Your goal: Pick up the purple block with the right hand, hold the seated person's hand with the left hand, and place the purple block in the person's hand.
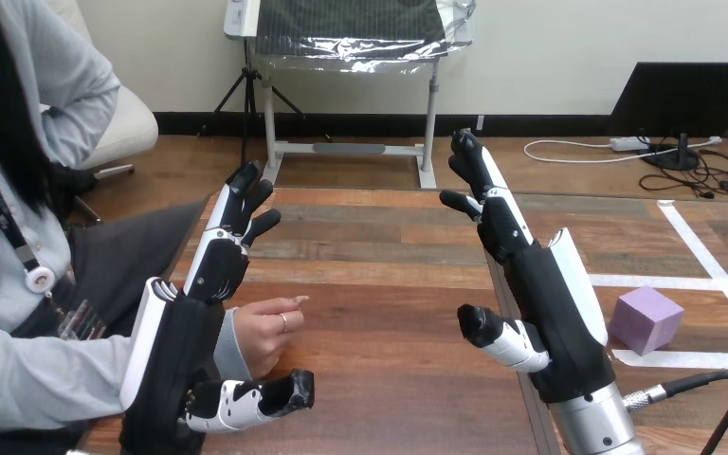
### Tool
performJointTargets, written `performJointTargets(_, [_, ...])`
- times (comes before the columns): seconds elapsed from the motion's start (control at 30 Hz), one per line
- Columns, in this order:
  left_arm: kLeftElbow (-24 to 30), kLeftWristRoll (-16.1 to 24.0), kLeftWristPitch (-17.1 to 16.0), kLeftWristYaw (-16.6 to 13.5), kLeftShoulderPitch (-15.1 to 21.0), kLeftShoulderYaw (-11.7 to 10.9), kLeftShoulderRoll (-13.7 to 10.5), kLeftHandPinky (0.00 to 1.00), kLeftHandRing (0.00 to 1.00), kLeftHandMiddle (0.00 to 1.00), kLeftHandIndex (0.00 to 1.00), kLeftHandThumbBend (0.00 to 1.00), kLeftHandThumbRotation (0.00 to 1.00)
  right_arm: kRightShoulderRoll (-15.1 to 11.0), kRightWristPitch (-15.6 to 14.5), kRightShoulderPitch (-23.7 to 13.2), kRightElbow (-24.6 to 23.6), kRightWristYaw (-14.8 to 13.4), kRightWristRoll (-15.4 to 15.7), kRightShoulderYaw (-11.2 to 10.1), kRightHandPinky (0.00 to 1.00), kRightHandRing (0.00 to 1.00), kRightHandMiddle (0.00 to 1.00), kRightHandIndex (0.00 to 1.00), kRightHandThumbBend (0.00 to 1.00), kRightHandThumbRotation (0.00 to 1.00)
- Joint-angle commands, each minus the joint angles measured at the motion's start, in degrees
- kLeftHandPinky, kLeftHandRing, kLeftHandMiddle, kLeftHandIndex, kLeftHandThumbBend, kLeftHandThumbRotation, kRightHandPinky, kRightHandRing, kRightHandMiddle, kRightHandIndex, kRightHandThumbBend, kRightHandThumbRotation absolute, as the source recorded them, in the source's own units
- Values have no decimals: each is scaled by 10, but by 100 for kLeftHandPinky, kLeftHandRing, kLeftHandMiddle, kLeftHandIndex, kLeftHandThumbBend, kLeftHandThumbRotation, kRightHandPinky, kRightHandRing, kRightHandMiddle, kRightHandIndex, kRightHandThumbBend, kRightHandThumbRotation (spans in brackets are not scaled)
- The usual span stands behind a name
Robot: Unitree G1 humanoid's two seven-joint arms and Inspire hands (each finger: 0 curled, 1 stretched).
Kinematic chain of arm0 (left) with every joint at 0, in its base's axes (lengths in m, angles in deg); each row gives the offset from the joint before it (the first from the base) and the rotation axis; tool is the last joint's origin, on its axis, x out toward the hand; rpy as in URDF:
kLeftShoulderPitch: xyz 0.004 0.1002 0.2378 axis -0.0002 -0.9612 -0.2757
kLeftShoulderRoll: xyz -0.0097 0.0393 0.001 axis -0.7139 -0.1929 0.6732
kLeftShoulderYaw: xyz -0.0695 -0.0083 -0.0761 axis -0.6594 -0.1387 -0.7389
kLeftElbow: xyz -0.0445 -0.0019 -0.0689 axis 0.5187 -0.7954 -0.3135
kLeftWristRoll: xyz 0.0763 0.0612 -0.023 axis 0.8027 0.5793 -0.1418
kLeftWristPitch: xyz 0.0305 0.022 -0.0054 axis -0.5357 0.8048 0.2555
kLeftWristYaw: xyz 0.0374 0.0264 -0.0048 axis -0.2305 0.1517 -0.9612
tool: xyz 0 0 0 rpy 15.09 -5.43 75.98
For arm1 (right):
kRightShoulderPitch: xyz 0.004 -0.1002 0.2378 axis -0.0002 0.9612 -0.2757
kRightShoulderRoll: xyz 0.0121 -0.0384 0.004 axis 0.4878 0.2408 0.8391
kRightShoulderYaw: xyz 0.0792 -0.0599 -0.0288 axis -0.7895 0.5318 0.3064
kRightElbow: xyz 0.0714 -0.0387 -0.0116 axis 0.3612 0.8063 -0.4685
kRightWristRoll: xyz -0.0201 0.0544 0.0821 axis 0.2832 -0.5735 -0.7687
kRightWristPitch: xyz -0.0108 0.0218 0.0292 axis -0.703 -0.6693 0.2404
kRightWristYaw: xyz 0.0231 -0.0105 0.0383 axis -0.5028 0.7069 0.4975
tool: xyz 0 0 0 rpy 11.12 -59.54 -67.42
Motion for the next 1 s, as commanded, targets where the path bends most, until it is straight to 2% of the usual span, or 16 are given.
performJointTargets(0.0, [11, 5, -9, 0, 28, -10, 6, 88, 95, 99, 98, 100, 71, -7, 6, -19, -16, -6, -5, -3, 89, 98, 100, 100, 100, 95])
performJointTargets(0.27, [11, -7, -5, 6, 29, -3, 3, 89, 96, 100, 98, 100, 70, -8, 6, -20, -15, -6, -5, -3, 89, 98, 100, 100, 100, 95])
performJointTargets(0.77, [13, -6, -4, 4, 27, -7, 7, 88, 95, 99, 98, 100, 70, -8, -3, -16, -22, -5, -6, -2, 89, 98, 100, 100, 100, 94])
performJointTargets(0.97, [11, -22, -1, 11, 29, 2, 5, 89, 96, 99, 97, 100, 69, -7, -4, -17, -21, -1, -13, 0, 89, 99, 100, 100, 100, 94])
